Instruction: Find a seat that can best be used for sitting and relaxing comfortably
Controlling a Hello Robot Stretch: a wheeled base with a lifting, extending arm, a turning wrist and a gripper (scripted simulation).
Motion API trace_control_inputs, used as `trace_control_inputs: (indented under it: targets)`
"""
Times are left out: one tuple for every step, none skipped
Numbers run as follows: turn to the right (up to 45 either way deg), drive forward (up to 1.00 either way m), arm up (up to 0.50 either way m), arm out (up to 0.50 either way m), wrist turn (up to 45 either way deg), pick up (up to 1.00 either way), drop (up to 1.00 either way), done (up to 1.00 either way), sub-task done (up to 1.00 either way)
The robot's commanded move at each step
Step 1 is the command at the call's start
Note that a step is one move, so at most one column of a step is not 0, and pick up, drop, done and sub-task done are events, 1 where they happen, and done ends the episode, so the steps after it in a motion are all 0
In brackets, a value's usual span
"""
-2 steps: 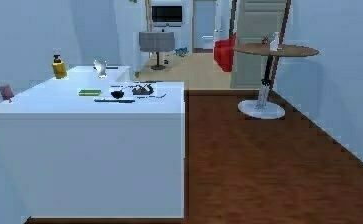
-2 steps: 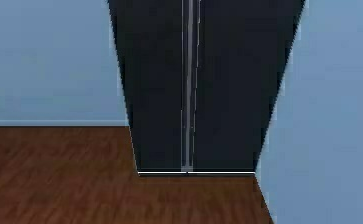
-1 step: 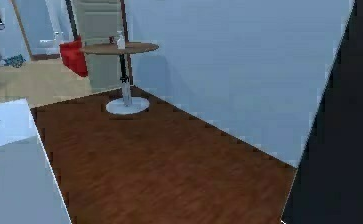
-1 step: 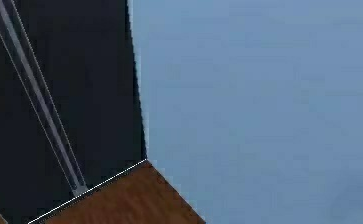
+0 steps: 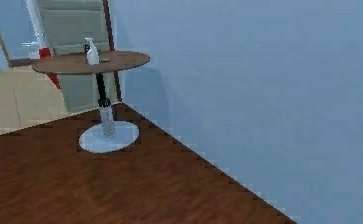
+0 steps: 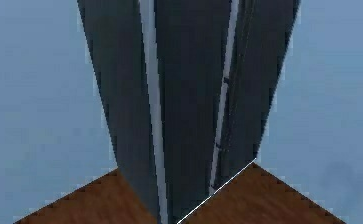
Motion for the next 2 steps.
trace_control_inputs:
  targets:
    - [0.0,0.15,0.00,0.00,0.0,0.00,0.00,0.00,0.00]
    - [-39.0,0.00,0.00,0.00,0.0,0.00,0.00,0.00,0.00]
